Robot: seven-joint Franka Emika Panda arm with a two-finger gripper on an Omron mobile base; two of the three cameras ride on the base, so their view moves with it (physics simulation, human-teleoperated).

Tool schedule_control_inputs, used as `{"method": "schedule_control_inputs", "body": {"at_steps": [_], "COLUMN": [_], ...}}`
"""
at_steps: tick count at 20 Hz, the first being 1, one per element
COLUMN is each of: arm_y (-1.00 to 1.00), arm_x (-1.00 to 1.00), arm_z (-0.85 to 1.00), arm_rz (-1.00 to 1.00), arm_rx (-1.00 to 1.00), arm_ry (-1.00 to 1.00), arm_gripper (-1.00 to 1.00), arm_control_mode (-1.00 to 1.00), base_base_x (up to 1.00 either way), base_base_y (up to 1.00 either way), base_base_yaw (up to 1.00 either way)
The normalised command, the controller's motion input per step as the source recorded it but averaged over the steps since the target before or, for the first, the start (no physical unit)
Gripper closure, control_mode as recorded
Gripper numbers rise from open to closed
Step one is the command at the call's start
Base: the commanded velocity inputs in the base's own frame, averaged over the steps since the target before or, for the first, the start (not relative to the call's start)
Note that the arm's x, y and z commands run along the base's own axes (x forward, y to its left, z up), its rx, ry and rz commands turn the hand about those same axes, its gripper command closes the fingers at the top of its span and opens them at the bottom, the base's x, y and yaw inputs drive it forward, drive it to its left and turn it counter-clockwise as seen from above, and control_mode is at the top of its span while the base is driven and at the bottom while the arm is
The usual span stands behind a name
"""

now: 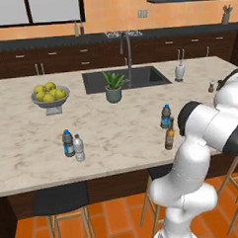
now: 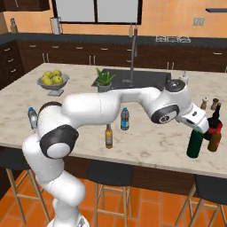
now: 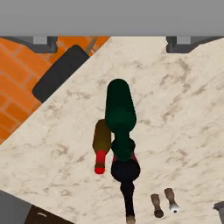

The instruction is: Move the plastic bottles in the middle to the plastics group, and the glass bottles in the middle to the glass group.

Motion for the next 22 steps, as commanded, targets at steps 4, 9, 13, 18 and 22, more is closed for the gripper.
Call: {"method": "schedule_control_inputs", "body": {"at_steps": [4, 9, 13, 18, 22], "arm_y": [0.94, 0.97, 0.94, 0.89, 0.73], "arm_x": [-0.22, -0.15, -0.03, 0.00, 0.00], "arm_z": [0.23, 0.05, 0.00, 0.00, 0.00], "arm_rz": [0.10, 0.12, 0.24, 0.34, 0.34], "arm_rx": [-0.06, -0.01, 0.02, 0.12, 0.22], "arm_ry": [0.23, 0.17, 0.18, 0.22, 0.16], "arm_gripper": [-1.00, -1.00, -1.00, -1.00, -1.00], "arm_control_mode": [-1.00, -1.00, -1.00, -1.00, -1.00], "base_base_x": [0.00, 0.00, 0.00, 0.00, 0.00], "base_base_y": [0.00, 0.00, 0.00, 0.00, 0.00], "base_base_yaw": [0.00, 0.00, 0.00, 0.00, 0.00]}}
